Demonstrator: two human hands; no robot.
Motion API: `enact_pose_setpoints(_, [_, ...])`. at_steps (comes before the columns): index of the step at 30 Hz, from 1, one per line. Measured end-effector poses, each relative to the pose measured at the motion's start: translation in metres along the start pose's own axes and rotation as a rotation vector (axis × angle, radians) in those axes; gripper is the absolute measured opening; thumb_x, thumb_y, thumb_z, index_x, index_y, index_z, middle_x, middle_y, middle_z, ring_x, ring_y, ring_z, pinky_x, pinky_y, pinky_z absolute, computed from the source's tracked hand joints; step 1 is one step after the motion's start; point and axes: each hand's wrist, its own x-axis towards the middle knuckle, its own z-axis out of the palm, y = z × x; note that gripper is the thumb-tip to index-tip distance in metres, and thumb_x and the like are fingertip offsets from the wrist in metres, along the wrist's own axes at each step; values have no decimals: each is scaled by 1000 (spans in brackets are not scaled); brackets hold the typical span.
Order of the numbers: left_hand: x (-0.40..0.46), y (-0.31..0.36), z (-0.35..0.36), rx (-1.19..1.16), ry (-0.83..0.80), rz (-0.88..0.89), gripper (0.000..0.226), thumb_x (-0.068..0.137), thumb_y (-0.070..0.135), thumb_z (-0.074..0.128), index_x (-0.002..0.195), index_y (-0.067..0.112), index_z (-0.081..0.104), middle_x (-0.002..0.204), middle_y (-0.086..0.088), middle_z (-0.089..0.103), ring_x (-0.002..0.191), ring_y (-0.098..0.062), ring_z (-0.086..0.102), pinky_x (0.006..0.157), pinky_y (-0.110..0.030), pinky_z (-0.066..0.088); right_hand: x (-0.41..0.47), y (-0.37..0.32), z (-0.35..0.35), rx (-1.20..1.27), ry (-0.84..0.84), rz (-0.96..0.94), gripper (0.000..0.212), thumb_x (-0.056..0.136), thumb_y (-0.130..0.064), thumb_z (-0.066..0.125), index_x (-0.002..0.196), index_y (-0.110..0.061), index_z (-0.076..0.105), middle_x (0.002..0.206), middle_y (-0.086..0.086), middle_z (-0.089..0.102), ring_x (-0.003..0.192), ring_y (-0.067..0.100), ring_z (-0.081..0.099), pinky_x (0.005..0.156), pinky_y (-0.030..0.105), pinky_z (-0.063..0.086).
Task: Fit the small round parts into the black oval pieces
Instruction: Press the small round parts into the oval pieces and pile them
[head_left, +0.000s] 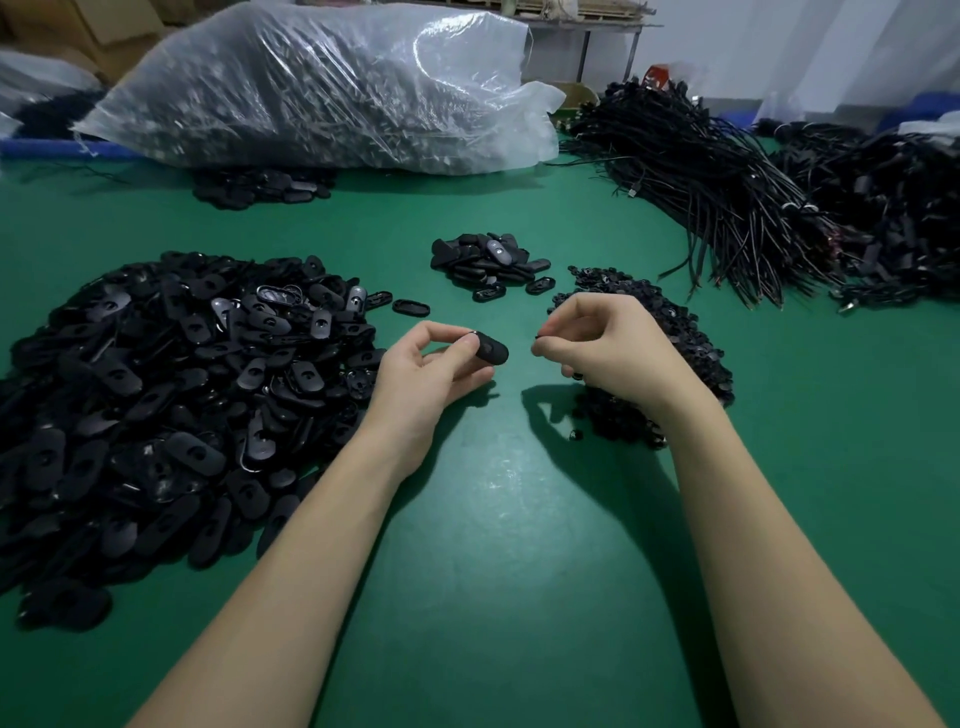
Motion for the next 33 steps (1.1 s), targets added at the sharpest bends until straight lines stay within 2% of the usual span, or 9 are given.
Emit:
enact_pose_setpoints(2, [1, 1, -2, -15, -4, -18, 8, 98, 10, 63, 91, 11, 61, 96, -11, 78, 99, -23, 74, 77, -21, 57, -3, -5, 0, 98, -40, -4, 8, 85, -19, 82, 84, -18, 74, 72, -2, 75, 56, 7, 61, 51, 21, 48])
enact_pose_setpoints(7, [4, 4, -6, -89, -27, -68, 7, 99, 15, 62, 92, 17, 59, 100, -2, 79, 94, -11, 75, 72, -16, 53, -6, -11, 4, 225, -89, -23, 4, 86, -19, 83, 88, -19, 79, 68, 0, 73, 59, 8, 61, 51, 19, 47])
enact_pose_setpoints(11, [5, 4, -7, -203, -4, -85, 10, 96, 8, 64, 89, 10, 58, 88, -5, 78, 87, -15, 76, 76, -16, 56, -6, -14, 10, 244, -86, -24, 3, 86, -18, 83, 89, -19, 81, 76, 4, 77, 62, 9, 66, 51, 18, 49])
enact_pose_setpoints(18, [5, 5, -8, -254, -14, -106, 10, 93, 5, 67, 86, 7, 61, 95, -11, 77, 93, -21, 76, 77, -19, 57, -5, -17, 10, 301, -67, 0, 9, 92, -13, 74, 93, -17, 82, 86, 3, 80, 69, 10, 72, 57, 19, 54])
enact_pose_setpoints(24, [4, 7, -9, -204, -25, -128, 11, 90, 13, 73, 81, 17, 68, 90, -2, 76, 81, -12, 74, 69, -18, 56, -6, -20, 11, 300, -52, 30, 7, 92, -12, 76, 91, -17, 80, 82, 2, 79, 66, 10, 72, 55, 17, 52])
enact_pose_setpoints(33, [2, 6, -8, -202, -27, -104, 5, 91, 11, 71, 93, 8, 67, 93, -7, 78, 89, -17, 75, 74, -18, 57, -6, -34, 10, 160, -1, 8, 8, 92, -14, 76, 91, -19, 82, 71, -3, 76, 61, 5, 67, 54, 15, 51])
